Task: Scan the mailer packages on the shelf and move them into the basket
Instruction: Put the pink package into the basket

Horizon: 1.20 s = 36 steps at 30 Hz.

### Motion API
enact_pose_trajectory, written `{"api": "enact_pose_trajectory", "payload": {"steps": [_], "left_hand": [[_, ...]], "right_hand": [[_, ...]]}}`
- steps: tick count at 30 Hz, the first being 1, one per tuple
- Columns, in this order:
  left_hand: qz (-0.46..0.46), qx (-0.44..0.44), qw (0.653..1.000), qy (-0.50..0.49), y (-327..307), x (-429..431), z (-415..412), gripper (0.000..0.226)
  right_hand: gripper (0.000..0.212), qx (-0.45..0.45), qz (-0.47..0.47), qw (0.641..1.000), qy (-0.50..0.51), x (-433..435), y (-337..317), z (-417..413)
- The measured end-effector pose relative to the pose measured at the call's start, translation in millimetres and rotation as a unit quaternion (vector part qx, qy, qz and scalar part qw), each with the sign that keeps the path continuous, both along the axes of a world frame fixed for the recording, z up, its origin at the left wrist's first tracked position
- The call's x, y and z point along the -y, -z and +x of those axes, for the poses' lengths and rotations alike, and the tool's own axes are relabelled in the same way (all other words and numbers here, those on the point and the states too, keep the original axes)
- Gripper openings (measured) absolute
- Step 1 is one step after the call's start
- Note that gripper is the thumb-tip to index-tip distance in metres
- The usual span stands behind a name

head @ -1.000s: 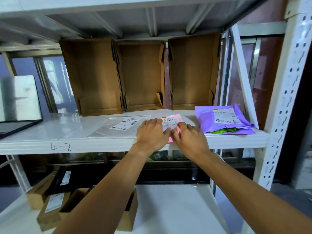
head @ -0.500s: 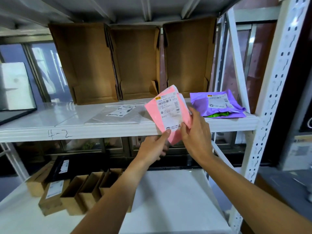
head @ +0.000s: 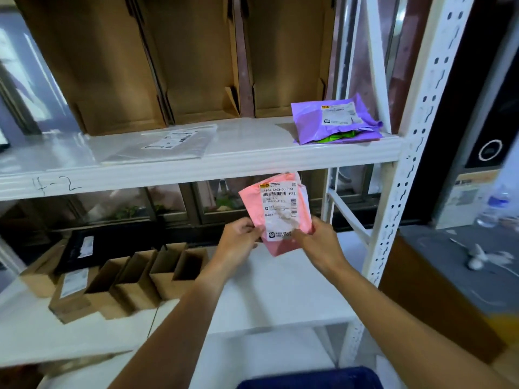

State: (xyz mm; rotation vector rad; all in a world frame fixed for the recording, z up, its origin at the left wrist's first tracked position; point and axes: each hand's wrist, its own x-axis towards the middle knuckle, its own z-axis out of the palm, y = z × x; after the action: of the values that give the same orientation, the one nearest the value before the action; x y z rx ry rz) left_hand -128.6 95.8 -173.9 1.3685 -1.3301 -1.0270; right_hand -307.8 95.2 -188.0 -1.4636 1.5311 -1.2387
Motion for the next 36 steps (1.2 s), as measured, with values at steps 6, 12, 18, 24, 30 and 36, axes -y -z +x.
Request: {"api": "enact_pose_trajectory", "payload": {"steps": [6,12,18,24,30,36], "left_hand": [[0.046,0.011,0.999,-0.004,40.4,-11.7,-5.6,0.008],[0.095,0.019,0.995,0.007,87.1,-16.1,-13.9,0.016],[0.125,0.014,0.992,0.009,144.0,-19.2,-25.6,0.009],[0.173,0.018,0.985,0.019,201.2,-26.3,-44.7,0.004],[0.227,0.033,0.973,0.033,268.3,-36.9,-70.4,0.003],[0.281,0.043,0.958,0.039,328.6,-44.8,-103.9,0.010]], "right_hand": [[0.029,0.066,0.075,0.994,-0.034,-20.3,38.8,-14.5],[0.027,0.095,0.139,0.985,-0.027,-35.6,80.7,-30.9],[0.014,0.102,0.205,0.973,-0.016,-51.0,118.4,-47.5],[0.015,0.083,0.240,0.967,0.014,-61.9,176.8,-68.3],[0.027,0.075,0.295,0.952,0.044,-71.7,246.0,-93.1],[0.013,0.071,0.349,0.933,0.047,-82.1,314.1,-128.4]]}}
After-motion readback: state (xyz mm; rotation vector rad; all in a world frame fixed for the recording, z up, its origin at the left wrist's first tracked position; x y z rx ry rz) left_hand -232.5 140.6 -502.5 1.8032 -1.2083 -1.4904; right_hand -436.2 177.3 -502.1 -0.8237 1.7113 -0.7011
